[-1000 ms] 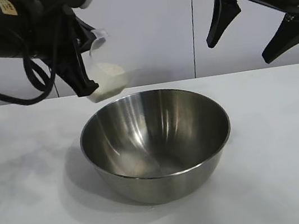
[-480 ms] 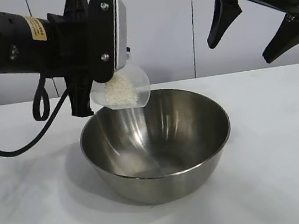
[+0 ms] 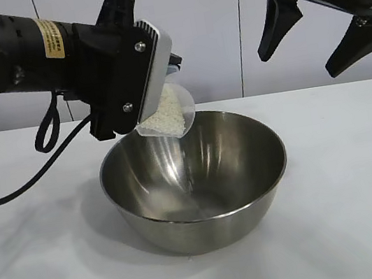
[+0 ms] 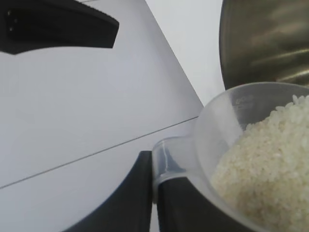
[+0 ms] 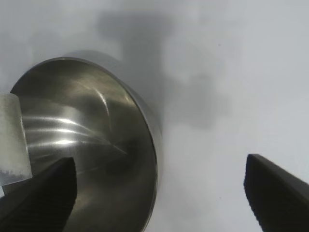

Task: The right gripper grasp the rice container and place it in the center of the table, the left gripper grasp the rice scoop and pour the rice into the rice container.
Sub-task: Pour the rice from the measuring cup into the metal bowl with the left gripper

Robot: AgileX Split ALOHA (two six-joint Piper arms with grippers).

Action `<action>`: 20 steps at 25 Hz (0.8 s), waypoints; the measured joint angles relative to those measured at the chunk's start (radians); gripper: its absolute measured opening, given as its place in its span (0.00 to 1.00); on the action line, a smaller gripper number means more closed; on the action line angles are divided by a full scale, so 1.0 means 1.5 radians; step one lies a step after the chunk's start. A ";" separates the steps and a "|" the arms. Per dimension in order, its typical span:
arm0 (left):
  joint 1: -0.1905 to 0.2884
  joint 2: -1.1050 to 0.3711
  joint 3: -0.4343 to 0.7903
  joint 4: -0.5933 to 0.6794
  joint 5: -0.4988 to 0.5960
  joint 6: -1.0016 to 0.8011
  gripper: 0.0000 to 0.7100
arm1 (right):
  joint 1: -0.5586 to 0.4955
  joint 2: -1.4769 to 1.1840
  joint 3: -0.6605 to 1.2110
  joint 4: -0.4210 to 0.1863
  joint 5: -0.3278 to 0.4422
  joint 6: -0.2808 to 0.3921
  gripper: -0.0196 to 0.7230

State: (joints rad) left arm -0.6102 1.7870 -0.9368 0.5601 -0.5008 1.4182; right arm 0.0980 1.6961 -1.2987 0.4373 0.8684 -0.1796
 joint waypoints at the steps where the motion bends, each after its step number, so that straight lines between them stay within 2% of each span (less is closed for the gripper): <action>1: 0.000 0.008 -0.003 0.004 -0.001 0.001 0.01 | 0.000 0.000 0.000 0.000 0.000 -0.001 0.90; 7: 0.000 0.033 -0.015 0.018 -0.011 0.028 0.01 | 0.000 0.000 0.000 -0.002 0.000 -0.001 0.90; 12: 0.000 0.034 -0.017 0.094 -0.015 0.101 0.01 | 0.000 0.000 0.000 -0.002 0.000 -0.001 0.90; 20: 0.000 0.034 -0.045 0.209 -0.017 0.133 0.01 | 0.000 0.000 0.000 -0.002 0.000 -0.001 0.90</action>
State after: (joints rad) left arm -0.6102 1.8374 -1.0038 0.8736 -0.5265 1.6172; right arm 0.0980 1.6961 -1.2987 0.4343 0.8684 -0.1807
